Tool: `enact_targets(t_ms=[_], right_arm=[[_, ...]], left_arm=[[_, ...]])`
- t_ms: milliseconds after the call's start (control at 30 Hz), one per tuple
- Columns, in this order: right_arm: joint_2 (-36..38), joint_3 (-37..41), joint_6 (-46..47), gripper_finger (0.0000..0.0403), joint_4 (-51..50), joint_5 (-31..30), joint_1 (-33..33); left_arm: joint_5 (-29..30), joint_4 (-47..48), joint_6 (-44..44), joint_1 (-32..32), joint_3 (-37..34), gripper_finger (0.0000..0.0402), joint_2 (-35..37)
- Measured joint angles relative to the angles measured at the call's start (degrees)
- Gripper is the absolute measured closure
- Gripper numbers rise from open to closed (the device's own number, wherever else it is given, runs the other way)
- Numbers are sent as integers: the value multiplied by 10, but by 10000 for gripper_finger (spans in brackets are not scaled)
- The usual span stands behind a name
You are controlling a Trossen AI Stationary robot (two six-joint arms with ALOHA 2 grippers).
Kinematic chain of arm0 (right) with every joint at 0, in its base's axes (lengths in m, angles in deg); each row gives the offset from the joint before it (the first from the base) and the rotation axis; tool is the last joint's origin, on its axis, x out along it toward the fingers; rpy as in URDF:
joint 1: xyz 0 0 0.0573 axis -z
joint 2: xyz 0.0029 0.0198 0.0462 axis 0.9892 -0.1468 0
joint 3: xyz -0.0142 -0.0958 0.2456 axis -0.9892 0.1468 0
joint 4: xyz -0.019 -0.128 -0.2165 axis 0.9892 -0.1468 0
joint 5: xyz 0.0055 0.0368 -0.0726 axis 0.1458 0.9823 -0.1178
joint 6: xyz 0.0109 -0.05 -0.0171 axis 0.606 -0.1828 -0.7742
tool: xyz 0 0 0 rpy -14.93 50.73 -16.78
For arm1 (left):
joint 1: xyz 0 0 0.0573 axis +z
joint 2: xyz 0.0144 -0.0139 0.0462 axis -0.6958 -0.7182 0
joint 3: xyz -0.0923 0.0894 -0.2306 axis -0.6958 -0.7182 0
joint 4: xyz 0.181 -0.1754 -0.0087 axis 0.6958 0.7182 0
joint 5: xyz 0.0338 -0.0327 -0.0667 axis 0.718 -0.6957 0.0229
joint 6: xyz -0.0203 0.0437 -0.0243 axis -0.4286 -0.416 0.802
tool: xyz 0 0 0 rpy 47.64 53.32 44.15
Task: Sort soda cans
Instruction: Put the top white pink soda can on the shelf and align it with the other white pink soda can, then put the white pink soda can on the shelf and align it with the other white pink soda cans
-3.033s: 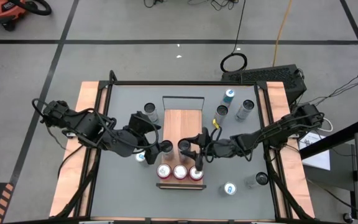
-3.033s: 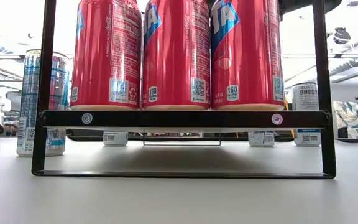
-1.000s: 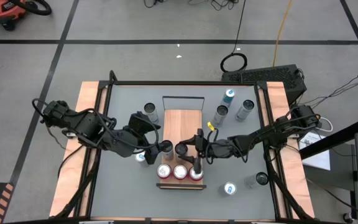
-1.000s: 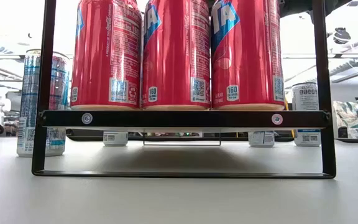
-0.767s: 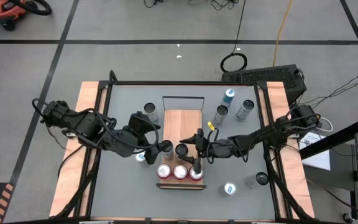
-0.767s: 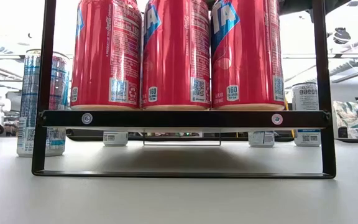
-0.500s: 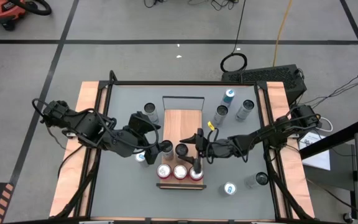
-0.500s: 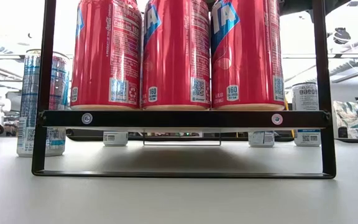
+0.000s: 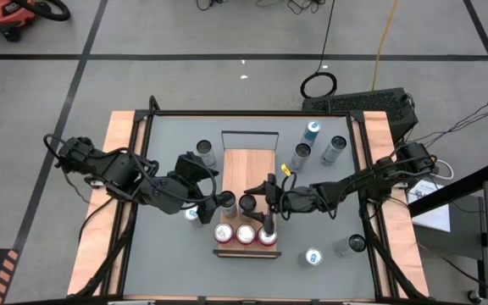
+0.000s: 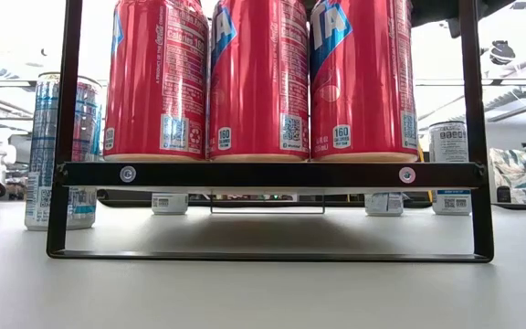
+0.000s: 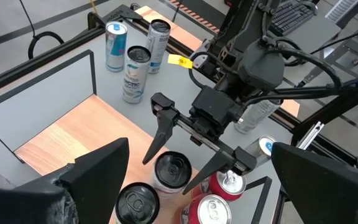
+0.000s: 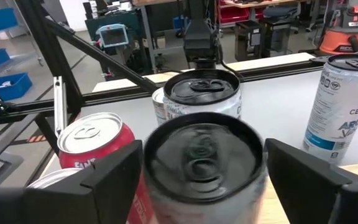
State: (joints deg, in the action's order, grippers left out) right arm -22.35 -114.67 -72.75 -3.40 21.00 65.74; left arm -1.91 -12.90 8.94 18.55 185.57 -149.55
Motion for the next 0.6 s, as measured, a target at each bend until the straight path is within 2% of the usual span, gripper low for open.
enact_targets(t_ms=[133, 367, 600], right_arm=[[9, 0, 9, 84, -1, 0, 0], [23, 0, 23, 42, -3, 0, 0], [74, -11, 24, 37, -60, -3, 0]], left_arm=[[0, 0, 0, 0, 0, 4, 0], [0, 3, 0, 0, 0, 4, 0], [0, 7, 0, 0, 0, 4, 0]])
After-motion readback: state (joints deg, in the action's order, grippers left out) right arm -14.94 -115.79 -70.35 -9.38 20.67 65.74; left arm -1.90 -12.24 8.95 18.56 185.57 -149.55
